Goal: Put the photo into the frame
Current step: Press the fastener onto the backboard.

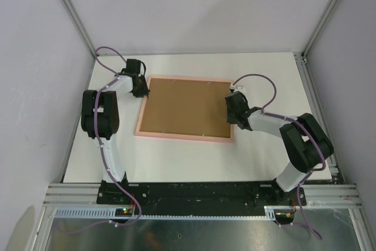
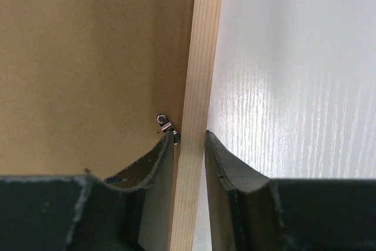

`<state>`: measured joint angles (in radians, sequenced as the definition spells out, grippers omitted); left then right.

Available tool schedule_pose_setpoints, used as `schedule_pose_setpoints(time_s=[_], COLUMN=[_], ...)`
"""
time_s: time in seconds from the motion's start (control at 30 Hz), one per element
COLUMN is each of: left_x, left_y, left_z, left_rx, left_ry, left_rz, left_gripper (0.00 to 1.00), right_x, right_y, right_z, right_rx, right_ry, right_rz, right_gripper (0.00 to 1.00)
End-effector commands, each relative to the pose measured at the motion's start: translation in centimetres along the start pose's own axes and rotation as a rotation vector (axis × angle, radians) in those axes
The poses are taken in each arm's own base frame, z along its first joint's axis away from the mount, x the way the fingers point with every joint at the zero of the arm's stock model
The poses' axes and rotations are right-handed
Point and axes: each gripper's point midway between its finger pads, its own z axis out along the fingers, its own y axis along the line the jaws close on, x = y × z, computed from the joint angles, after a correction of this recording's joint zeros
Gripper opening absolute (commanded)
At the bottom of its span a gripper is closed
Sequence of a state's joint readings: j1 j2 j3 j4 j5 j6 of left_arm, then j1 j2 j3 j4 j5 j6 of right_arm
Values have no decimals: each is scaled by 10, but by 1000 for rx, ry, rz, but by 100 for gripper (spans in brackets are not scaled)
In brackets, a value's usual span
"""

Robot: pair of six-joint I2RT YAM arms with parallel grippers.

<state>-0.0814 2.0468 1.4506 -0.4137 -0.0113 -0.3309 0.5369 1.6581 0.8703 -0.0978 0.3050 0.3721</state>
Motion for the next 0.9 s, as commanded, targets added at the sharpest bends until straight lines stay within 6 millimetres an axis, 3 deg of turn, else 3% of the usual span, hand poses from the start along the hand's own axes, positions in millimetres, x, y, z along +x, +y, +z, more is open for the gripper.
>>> schedule_pose_setpoints(time_s=[0.0, 0.4, 0.47, 0.57, 0.63, 0.87], left_x=[11, 8, 7, 5, 3, -3], left_y=[-10, 6, 9, 14, 17, 23], left_z=[3, -6, -6, -8, -10, -12], left_rx=[40, -34, -52, -71, -84, -119], left_ry=[56, 26, 21, 12, 5, -16], left_rz=[13, 70, 84, 102, 112, 136], left_gripper=[0, 0, 0, 0, 0, 0], right_x=[31, 73, 79, 79, 74, 55], right_y=[18, 55, 58, 52, 47, 39], right_z=[-8, -55, -61, -61, -60, -51], right_rx=[-120, -276, -274, -235, -214, -196], right_ry=[84, 129, 133, 124, 109, 69], right_rz=[-31, -33, -37, -29, -17, 36], right_gripper=[0, 0, 10, 36, 47, 56])
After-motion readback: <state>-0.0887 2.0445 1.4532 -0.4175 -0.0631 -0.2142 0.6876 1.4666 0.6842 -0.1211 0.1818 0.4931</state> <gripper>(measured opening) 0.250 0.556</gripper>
